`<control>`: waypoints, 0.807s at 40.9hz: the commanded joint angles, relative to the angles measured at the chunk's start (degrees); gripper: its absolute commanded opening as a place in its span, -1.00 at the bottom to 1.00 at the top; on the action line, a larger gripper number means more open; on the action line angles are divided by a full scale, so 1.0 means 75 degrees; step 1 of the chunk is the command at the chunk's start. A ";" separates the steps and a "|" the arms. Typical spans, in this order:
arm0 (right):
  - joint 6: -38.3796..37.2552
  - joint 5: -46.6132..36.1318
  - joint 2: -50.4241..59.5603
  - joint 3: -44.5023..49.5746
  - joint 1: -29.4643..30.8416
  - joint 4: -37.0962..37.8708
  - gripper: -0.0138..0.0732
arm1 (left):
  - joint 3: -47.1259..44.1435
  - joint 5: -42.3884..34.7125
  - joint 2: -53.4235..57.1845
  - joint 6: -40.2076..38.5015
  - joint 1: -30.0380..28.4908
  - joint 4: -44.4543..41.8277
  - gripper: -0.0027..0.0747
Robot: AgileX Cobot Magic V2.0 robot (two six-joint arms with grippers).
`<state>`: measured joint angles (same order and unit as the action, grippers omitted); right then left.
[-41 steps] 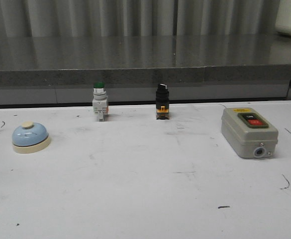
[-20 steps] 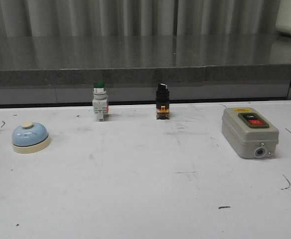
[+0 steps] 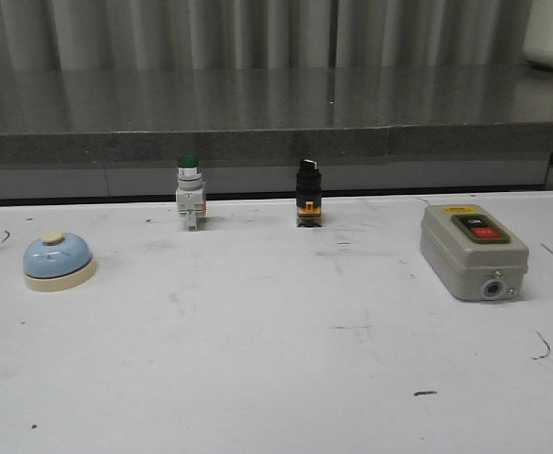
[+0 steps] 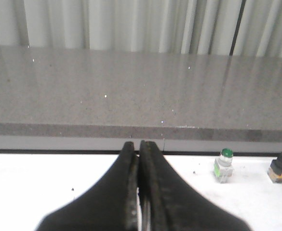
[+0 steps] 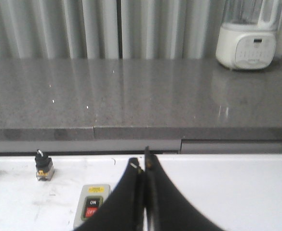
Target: Place and press bell with both arms
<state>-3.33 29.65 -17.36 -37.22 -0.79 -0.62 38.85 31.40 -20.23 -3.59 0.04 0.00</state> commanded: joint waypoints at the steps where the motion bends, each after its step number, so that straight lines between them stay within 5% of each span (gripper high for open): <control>1: 0.0126 0.0025 -0.0668 -0.0498 0.0001 0.0083 -0.84 | 0.0309 -0.0205 -0.0533 -0.0029 0.0003 0.0081 -0.98; 26: 0.0224 0.0476 -0.2861 -0.0500 0.0001 0.0209 -0.83 | 0.0294 0.0069 -0.2106 -0.0029 0.0003 0.0081 -0.98; 29: 0.0445 0.0476 -0.2949 -0.0500 0.0001 0.0214 -0.75 | 0.0294 0.0069 -0.2160 -0.0029 0.0003 0.0095 -0.97; 33: 0.0772 0.0476 -0.2967 -0.0500 0.0001 0.0214 -0.40 | 0.0294 0.0069 -0.2200 -0.0029 0.0003 0.0169 -0.87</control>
<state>0.00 36.84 -39.19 -39.03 -0.79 0.00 39.16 35.93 -36.22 -3.59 0.04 0.42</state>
